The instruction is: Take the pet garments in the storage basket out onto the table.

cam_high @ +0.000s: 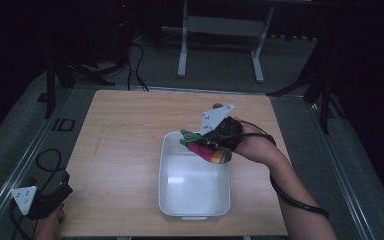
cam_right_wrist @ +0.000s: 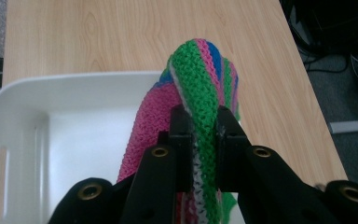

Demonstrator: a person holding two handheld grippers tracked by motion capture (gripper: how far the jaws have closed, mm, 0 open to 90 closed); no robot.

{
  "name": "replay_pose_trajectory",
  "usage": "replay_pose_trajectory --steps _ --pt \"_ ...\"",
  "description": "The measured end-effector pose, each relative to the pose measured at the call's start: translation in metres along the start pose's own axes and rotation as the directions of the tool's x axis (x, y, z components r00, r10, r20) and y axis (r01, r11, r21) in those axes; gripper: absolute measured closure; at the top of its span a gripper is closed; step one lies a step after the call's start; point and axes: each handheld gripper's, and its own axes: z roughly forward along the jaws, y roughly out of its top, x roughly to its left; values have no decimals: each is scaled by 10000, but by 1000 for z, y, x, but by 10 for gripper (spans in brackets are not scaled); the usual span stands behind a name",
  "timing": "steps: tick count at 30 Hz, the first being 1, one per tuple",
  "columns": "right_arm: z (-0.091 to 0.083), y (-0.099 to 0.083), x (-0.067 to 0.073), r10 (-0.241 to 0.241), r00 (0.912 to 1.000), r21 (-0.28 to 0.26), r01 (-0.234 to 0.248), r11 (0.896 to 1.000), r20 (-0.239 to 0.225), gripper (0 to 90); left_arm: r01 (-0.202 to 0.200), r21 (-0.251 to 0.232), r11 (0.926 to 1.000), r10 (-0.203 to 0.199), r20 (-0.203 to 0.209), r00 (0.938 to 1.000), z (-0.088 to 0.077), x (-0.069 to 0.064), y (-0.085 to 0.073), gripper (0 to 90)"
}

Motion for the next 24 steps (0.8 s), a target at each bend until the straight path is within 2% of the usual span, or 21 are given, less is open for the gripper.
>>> replay_pose_trajectory --steps 7,8,13,17,19,20,21,22,24 --pt "-20 -20 -11 350 9985 55 -353 9994 432 801 8 6 10000 -8 -2 10000 0 0 0 12" --pt "-29 -30 -15 497 9968 135 -506 9986 620 801 -1 3 10000 1 -7 10000 0 0 0 12" --pt "-48 -58 -24 962 9897 337 -1003 9944 1063 801 -8 3 10000 8 -5 10000 0 0 0 11" --pt "-63 -82 -30 1426 9799 424 -1498 9878 1394 801 -10 10 10000 10 -22 10000 0 0 0 11" --pt "-67 -93 -33 1651 9752 562 -1750 9830 1476 801 -11 8 10000 11 -26 10000 0 0 0 12" --pt "-67 -93 -33 1651 9752 562 -1750 9830 1476 801 -11 8 10000 11 -26 10000 0 0 0 12" --pt "-67 -103 -35 1864 9689 678 -1994 9776 1629 801 -11 8 10000 11 -25 10000 0 0 0 12" --pt "-67 -103 -35 1864 9689 678 -1994 9776 1629 801 -11 8 10000 11 -25 10000 0 0 0 12" --pt "-64 -115 -36 1992 9662 791 -2141 9736 1637 801 18 8 10000 -18 -35 10000 0 0 0 12"
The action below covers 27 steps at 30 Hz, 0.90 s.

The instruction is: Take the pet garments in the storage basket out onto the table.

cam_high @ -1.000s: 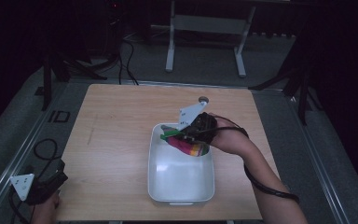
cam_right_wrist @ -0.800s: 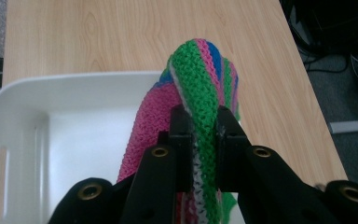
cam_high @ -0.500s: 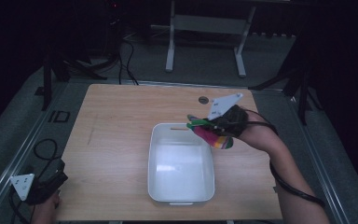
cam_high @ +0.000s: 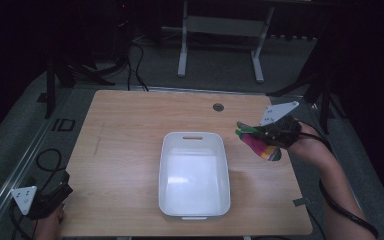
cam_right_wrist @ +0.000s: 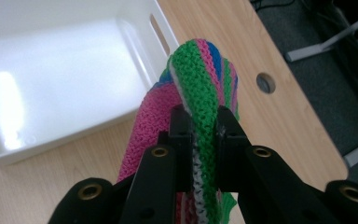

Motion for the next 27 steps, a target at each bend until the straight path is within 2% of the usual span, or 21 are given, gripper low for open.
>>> replay_pose_trajectory --steps 5,12,14,17,19,20,22,27 --pt "17 -15 -5 391 9991 124 -389 9992 -175 801 2 5 10000 -2 -7 10000 0 0 0 12" --pt "52 -34 -8 696 9970 433 -681 9967 -346 800 -4 3 10000 4 27 10000 0 0 0 12" --pt "57 -37 -7 646 9975 422 -634 9971 -274 800 -5 1 10000 5 33 10000 0 0 0 12" --pt "79 -50 -6 739 9972 532 -731 9959 -139 798 -9 -1 10000 9 51 10000 0 0 0 11" --pt "91 -56 -5 858 9961 555 -847 9949 -182 798 -15 -1 10000 15 52 10000 0 0 0 12" --pt "91 -56 -5 858 9961 555 -847 9949 -182 798 -15 -1 10000 15 52 10000 0 0 0 12" --pt "108 -65 -2 1089 9934 746 -1060 9916 -353 798 -20 -5 10000 20 49 10000 0 0 0 12" --pt "133 -78 6 1365 9896 869 -1321 9874 -464 797 -16 -3 10000 16 54 10000 0 0 0 12"
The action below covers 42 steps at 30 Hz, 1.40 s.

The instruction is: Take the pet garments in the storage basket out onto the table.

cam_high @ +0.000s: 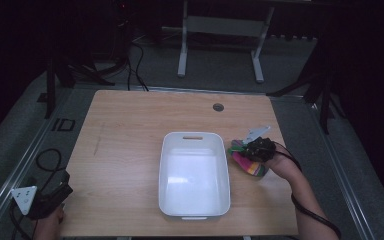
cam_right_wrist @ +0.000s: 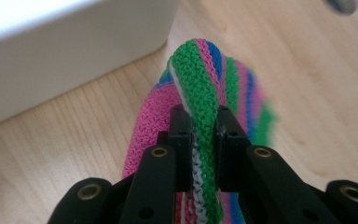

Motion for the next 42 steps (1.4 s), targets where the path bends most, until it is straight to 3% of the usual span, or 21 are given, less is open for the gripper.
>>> replay_pose_trajectory --steps 5,6,9,18,24,25,27,31,32,33,34,35,36,38,42 --pt "22 -10 7 50 9998 372 -43 9993 -187 787 -4 -3 10000 4 17 10000 0 0 0 11" --pt "32 -15 11 102 9994 478 -86 9988 -344 777 -20 -1 10000 20 28 10000 0 0 0 12" --pt "35 -19 15 438 9987 114 -435 9990 -262 765 -41 -9 10000 41 22 10000 0 0 0 12" --pt "19 -19 16 419 9971 -220 -434 9988 -637 538 -45 -4 10000 45 2 10000 0 0 0 12" --pt "-4 -18 13 776 9966 -623 -792 9949 -289 487 -29 -9 10000 29 -11 10000 0 0 0 11" --pt "-14 -19 11 1137 9935 -911 -1134 9894 -12 456 -26 -5 10000 26 -14 10000 0 0 0 12" --pt "-22 -23 11 1423 9898 -1187 -1411 9828 11 448 -18 -6 10000 18 -28 10000 0 0 0 12" --pt "-27 -27 12 1576 9872 -1254 -1534 9802 241 413 -20 -5 10000 20 -31 10000 0 0 0 12" --pt "-34 -35 12 1890 9810 -1488 -1806 9722 446 359 -20 -4 10000 20 -36 10000 0 0 0 12" --pt "-34 -35 12 1890 9810 -1488 -1806 9722 446 359 -20 -4 10000 20 -36 10000 0 0 0 12" --pt "-38 -42 11 2246 9727 -1734 -2118 9618 576 322 -24 -3 10000 24 -26 10000 0 0 0 12" --pt "-38 -42 11 2246 9727 -1734 -2118 9618 576 322 -18 -9 10000 18 -28 10000 0 0 0 12" --pt "-42 -50 10 2564 9647 -1938 -2409 9510 593 267 -22 -4 10000 22 -35 10000 0 0 0 12" --pt "-45 -57 10 2811 9572 -2138 -2609 9414 694 215 -20 0 10000 20 -37 10000 0 0 0 12" --pt "-49 -69 9 3298 9427 -2512 -3075 9178 509 127 -21 0 10000 21 -41 10000 0 0 0 12"
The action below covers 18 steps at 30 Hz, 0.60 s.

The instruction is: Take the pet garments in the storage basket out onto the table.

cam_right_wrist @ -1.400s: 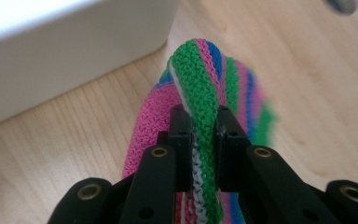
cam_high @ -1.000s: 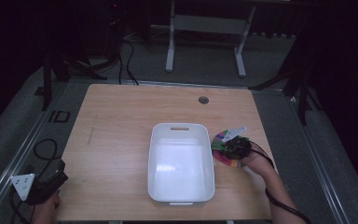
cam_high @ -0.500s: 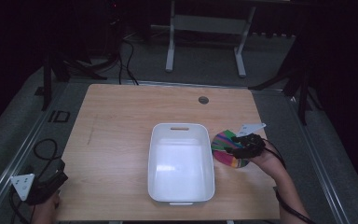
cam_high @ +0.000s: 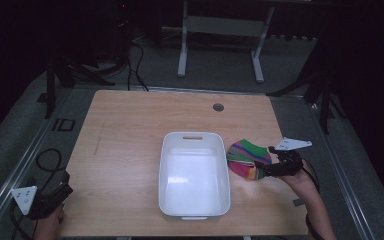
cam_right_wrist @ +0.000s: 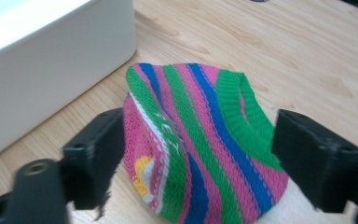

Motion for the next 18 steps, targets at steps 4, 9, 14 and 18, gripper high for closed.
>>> replay_pose_trajectory --steps 4,9,14,18 --pt "-7 -13 -4 502 9986 -400 -495 9980 162 108 -7 -8 10000 7 -2 10000 0 0 0 12" --pt "-19 -32 -5 959 9874 -1497 -766 9858 1262 107 -2 -1 10000 2 5 10000 0 0 0 12" --pt "-32 -48 -4 1683 9634 -2651 -1099 9579 2086 126 7 -8 10000 -7 20 10000 0 0 0 12" --pt "-37 -60 -5 2191 9508 -2923 -1502 9445 2193 126 -4 -6 10000 4 8 10000 0 0 0 11"
